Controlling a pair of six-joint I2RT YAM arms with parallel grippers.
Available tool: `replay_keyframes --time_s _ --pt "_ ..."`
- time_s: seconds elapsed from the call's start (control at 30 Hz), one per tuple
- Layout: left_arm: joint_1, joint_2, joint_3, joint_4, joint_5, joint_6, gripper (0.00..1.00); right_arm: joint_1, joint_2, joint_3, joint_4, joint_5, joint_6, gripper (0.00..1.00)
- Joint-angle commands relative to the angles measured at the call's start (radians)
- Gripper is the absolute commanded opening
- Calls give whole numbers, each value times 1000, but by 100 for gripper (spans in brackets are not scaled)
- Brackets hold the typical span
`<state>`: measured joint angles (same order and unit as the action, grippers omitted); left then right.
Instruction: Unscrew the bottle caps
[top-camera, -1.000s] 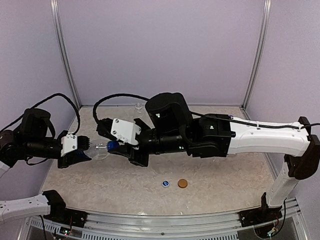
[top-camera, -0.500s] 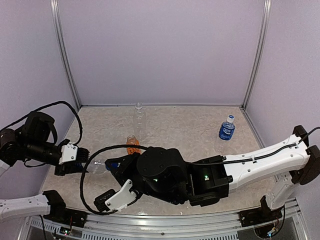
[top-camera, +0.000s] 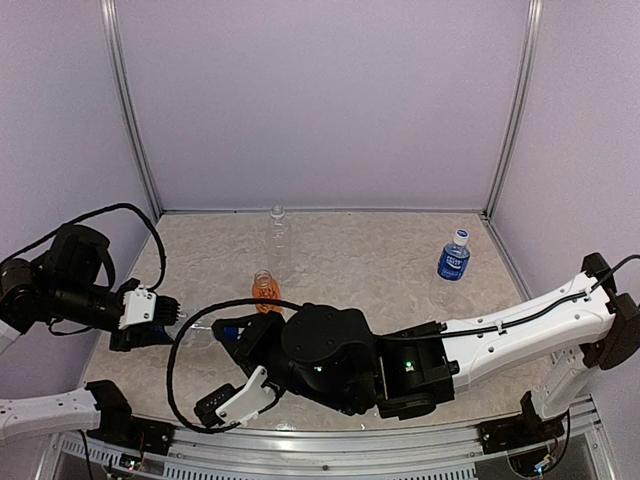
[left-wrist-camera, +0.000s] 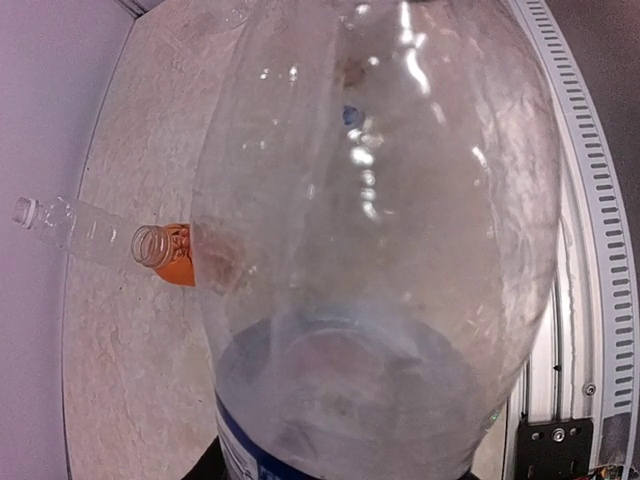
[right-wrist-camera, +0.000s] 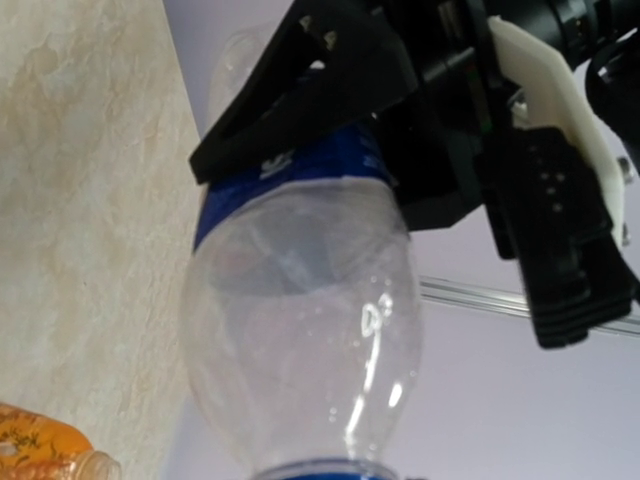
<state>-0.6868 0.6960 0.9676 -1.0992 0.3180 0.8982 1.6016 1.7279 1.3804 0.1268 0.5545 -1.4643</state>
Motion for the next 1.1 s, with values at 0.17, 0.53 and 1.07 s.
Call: replay_keyframes --time_s 0.17,0.53,1.07 --pt "-8 -8 -2 28 61 -67 40 -9 -8 -19 204 66 43 91" --pt "-2 -31 -120 470 -250 -114 40 -136 -172 76 -119 -330 976 99" --pt "-10 -28 -198 648 -409 -8 42 -414 -6 310 -320 -604 1949 91"
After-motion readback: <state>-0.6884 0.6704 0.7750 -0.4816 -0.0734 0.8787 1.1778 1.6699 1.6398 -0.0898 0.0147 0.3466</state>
